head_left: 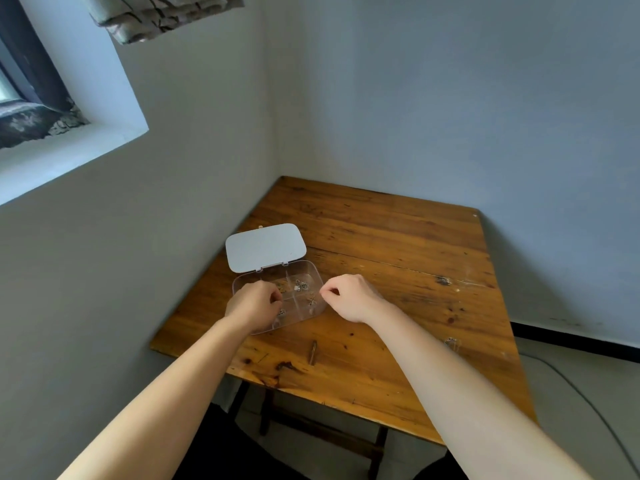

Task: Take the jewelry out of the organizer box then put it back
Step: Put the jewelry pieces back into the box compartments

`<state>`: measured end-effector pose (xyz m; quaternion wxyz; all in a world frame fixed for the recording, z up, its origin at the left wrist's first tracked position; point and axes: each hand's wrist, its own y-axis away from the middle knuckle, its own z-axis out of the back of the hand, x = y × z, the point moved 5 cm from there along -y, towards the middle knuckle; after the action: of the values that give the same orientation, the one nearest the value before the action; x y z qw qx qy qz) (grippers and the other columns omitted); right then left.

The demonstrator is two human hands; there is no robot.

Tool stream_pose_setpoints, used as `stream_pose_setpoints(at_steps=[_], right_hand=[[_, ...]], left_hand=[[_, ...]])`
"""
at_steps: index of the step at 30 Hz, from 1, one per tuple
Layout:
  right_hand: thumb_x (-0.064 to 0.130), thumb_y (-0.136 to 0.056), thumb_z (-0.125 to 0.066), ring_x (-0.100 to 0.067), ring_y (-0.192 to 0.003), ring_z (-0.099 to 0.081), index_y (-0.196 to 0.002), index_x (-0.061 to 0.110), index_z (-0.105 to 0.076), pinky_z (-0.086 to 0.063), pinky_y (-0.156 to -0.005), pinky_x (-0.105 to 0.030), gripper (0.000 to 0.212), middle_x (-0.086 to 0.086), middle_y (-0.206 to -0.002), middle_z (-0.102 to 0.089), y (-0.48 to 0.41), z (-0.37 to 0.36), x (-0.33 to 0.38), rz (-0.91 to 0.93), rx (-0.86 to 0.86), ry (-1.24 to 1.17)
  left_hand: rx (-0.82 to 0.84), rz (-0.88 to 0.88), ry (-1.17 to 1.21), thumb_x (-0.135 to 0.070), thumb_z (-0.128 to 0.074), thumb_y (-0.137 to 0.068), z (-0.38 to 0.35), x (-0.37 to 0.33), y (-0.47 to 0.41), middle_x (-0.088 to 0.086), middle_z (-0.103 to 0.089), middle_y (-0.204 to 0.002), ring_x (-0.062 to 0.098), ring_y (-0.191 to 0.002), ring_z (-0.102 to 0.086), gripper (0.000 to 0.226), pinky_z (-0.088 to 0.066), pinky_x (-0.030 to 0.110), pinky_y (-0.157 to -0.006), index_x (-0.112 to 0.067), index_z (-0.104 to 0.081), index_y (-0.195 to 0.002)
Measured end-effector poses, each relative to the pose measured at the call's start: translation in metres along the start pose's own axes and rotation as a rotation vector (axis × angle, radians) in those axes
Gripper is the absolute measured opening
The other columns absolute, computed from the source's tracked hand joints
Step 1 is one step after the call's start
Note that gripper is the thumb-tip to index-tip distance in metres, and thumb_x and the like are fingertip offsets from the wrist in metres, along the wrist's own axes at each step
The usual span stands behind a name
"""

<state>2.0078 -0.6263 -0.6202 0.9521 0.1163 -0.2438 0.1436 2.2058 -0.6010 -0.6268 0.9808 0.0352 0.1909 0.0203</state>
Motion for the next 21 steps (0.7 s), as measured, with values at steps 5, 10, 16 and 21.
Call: stream_pose_setpoints(at_steps=[5,10,16,21], right_hand=[[0.033,-0.104,-0.049,-0.014,-0.108,-0.058,-0.120,0.026,-0.070,-0.043,-0.080,-0.024,0.028,0.003,-0.123,-0.065,0.041,0.019,-0.046,-0.047,-0.193,-0.126],[0.031,-0.103,-0.052,-0.018,-0.115,-0.059,-0.123,0.026,-0.068,-0.045,-0.085,-0.024,0.026,0.002,-0.126,-0.061,0.088,0.019,-0.114,-0.210,-0.274,-0.165],[0.067,-0.086,-0.059,-0.024,-0.133,-0.042,-0.148,0.027,-0.042,-0.045,-0.102,-0.039,0.075,-0.001,-0.145,-0.041,0.139,0.012,-0.173,-0.483,-0.356,0.011],[0.084,-0.081,-0.046,-0.028,-0.128,-0.040,-0.155,0.023,-0.029,-0.041,-0.104,-0.041,0.098,-0.008,-0.141,-0.041,0.152,0.002,-0.195,-0.545,-0.297,0.171]], left_hand=[[-0.294,-0.223,0.042,-0.019,-0.059,-0.094,-0.004,-0.035,0.018,0.001,-0.071,-0.102,0.018,-0.090,-0.063,0.017,-0.055,0.031,-0.066,-0.017,-0.070,-0.105],[-0.332,-0.495,-0.004,-0.017,-0.057,-0.094,-0.048,-0.093,0.036,0.002,-0.068,-0.100,0.021,-0.088,-0.057,0.015,-0.049,0.030,-0.070,-0.015,-0.070,-0.100],[-0.107,-0.515,-0.053,-0.025,-0.048,-0.098,-0.113,-0.135,0.041,0.003,-0.056,-0.137,0.026,-0.124,-0.052,0.031,-0.043,0.043,-0.102,-0.019,-0.064,-0.124],[-0.096,-0.523,-0.129,-0.030,-0.047,-0.097,-0.135,-0.136,0.042,0.002,-0.058,-0.137,0.024,-0.127,-0.050,0.032,-0.037,0.044,-0.105,-0.023,-0.063,-0.123]])
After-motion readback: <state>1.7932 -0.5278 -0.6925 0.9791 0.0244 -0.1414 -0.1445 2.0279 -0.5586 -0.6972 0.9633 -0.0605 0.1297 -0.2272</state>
